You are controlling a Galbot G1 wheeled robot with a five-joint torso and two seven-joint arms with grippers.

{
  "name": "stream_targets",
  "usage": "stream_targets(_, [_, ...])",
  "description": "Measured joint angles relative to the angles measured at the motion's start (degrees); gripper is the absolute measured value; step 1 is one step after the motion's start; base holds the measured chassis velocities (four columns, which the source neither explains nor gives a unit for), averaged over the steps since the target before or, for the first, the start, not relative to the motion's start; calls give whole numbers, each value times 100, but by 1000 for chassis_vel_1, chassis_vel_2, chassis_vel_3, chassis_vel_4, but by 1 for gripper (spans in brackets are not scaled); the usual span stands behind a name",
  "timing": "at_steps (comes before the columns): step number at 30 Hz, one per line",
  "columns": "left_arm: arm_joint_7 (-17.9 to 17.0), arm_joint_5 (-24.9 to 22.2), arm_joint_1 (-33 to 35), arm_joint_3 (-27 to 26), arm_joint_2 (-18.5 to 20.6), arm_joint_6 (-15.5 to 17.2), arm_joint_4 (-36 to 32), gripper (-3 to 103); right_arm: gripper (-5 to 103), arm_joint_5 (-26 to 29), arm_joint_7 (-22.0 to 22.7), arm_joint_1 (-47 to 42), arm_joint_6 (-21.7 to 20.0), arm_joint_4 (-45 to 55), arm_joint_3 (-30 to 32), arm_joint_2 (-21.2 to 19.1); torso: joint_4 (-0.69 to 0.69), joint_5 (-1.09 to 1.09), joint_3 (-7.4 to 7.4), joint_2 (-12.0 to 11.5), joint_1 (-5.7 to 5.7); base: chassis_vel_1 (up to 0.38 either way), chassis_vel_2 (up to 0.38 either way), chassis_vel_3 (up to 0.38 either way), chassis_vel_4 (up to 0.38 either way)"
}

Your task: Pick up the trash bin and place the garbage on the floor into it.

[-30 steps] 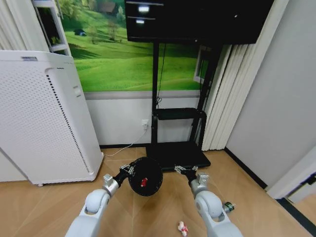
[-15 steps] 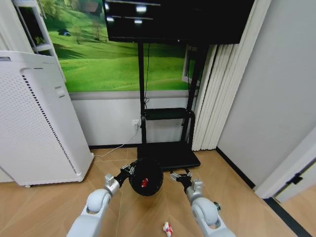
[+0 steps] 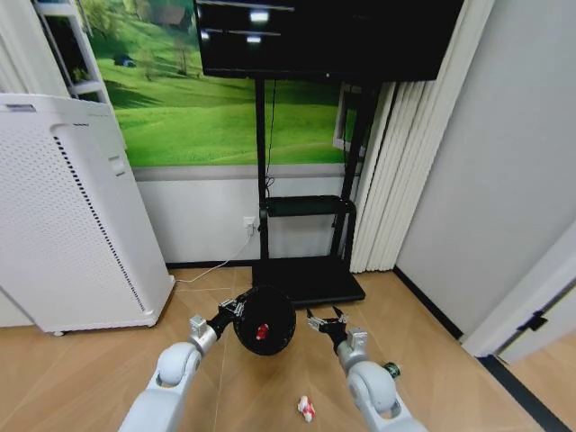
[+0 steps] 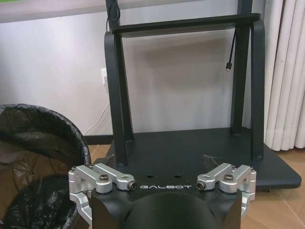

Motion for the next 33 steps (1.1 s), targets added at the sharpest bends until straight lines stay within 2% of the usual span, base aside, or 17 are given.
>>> stream_targets(10, [9, 0, 64, -27, -24, -13, -93, 8, 100, -28, 31, -179, 6, -39, -90, -29, 0, 0, -1, 0, -1, 80, -61, -83, 59])
stream_targets(12, [8, 0, 89, -37, -27, -14, -149, 8, 100, 257, 192, -424, -230, -95, -120, -114, 0, 0, 0, 0, -1, 0, 0, 0, 0])
stream_targets(14, [6, -2, 109, -61, -27, -13, -185, 8, 100, 343, 250, -669, -283, -143, -114, -221, -1, 2, 1, 0, 1, 0, 0, 0, 0])
stream_targets(18, [11, -1, 182, -159, -47, -13, -239, 8, 100, 328, 246, -1129, -222, -196, -21, -430, -4, 0, 0, -1, 1, 0, 0, 0, 0])
stream_targets(21, [20, 16, 252, -243, -83, -16, -288, 8, 100, 398, 211, -1250, -242, -315, -72, -551, 1, -1, 0, -1, 0, 0, 0, 0, 0])
stream_targets(27, [15, 27, 242, -233, -124, -5, -358, 8, 100, 384, -202, -1118, -151, -1022, -409, -608, -1, 1, 0, -1, 0, 0, 0, 0, 0])
stream_targets(29, [11, 31, 247, -230, -114, -2, -368, 8, 100, 424, -578, -908, -15, -1419, -594, -601, -2, 0, 0, -1, 0, 0, 0, 0, 0])
stream_targets(32, [11, 37, 257, -238, -113, -1, -371, 8, 100, 406, -785, -791, 40, -1591, -681, -619, -1, 0, 0, -1, 0, 0, 0, 0, 0])
stream_targets(33, [10, 49, 278, -253, -113, -3, -375, 8, 100, 379, -1192, -575, 97, -1868, -798, -658, 1, 1, 0, -1, 0, 0, 0, 0, 0])
